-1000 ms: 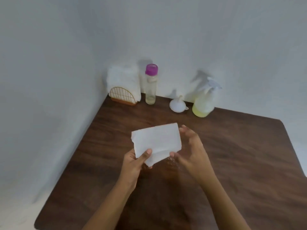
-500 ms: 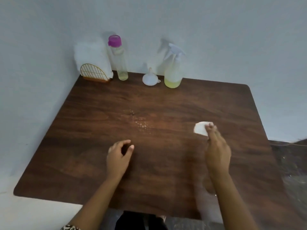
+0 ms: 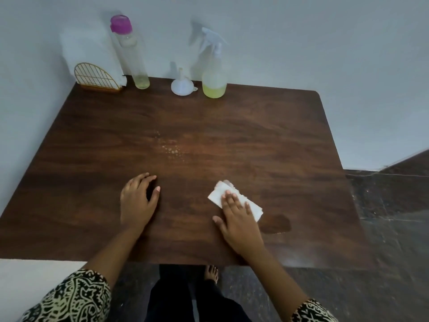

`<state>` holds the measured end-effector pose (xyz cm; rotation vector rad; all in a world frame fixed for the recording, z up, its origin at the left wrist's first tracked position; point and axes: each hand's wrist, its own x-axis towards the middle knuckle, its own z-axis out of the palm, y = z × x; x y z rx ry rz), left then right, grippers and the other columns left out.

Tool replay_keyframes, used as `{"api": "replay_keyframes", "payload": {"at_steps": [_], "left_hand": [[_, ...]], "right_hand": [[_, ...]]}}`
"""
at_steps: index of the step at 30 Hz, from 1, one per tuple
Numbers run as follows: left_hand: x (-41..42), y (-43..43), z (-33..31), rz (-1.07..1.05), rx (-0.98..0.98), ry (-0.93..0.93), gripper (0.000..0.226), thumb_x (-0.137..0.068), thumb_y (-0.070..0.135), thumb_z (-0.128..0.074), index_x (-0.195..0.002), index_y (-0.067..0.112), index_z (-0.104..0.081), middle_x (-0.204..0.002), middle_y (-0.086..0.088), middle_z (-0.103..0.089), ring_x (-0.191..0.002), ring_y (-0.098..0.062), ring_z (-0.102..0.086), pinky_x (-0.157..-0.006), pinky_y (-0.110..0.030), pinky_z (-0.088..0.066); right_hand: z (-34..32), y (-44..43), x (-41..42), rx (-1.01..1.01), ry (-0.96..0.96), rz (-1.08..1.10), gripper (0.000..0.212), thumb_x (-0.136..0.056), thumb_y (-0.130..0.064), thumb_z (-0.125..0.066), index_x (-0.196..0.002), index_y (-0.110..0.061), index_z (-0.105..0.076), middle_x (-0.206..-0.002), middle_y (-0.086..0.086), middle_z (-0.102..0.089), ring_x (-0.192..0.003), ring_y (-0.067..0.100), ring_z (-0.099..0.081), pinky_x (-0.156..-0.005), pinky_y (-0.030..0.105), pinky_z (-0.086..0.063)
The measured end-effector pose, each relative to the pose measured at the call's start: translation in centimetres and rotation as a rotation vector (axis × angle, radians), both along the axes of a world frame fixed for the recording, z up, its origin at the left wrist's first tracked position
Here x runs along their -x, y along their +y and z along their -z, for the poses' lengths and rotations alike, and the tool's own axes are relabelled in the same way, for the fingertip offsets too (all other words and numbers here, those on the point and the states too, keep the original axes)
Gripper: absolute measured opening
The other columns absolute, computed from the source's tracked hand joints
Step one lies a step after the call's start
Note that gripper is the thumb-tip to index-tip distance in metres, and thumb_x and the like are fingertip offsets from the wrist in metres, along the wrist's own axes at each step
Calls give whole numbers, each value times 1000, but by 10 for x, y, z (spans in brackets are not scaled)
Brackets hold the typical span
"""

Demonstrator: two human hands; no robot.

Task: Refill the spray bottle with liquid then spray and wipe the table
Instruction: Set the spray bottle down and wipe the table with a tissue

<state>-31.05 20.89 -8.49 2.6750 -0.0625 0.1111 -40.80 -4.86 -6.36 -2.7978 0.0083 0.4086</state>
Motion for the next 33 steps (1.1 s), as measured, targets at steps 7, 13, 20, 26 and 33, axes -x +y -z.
{"api": "replay_keyframes", "payload": {"at_steps": [7,13,20,26,33], "left_hand": [[0,-1,1,1,-40,-29,31,-90,20,-64,-120,10,-65,-129,-12,-60,-122,-34,-52,-102,-51,-40],[1,-1,1,3,-45,-30,31,-91,20,-64,-120,10,-65,-130,-11,-59,-123,-33,-51,-101,-52,-40],[0,-3,0,5,-47,-38,30,-90,18,-65,-118,8,-65,-129,-14,-60,-122,-35,-52,-101,-53,-40],[0,-3,1,8,-55,-36,30,-90,19,-65,-119,9,-65,-129,-13,-60,-123,-34,-52,-101,-53,-40],[1,-2,0,12,-59,-48,30,-90,17,-65,-119,7,-65,-129,-15,-60,-122,-35,-52,-101,-53,-39]], "right_hand": [[4,-75,60,40,14,481,115,-63,-84,20,-151,-12,2,-160,3,6,-145,12,13,-117,44,4],[9,12,56,-121,12,191,97,-73,-80,13,-148,-18,8,-153,-6,14,-143,11,17,-117,40,13],[5,-74,73,87,-62,450,101,-71,-77,22,-150,-15,3,-157,-4,10,-145,11,9,-118,42,1],[12,-7,32,-43,-79,220,84,-82,-71,12,-148,-20,1,-154,-5,7,-143,13,9,-118,45,-1],[18,-30,66,88,-90,127,82,-90,-70,-14,-150,-15,-24,-155,1,-23,-144,18,-23,-114,44,-12]]}}
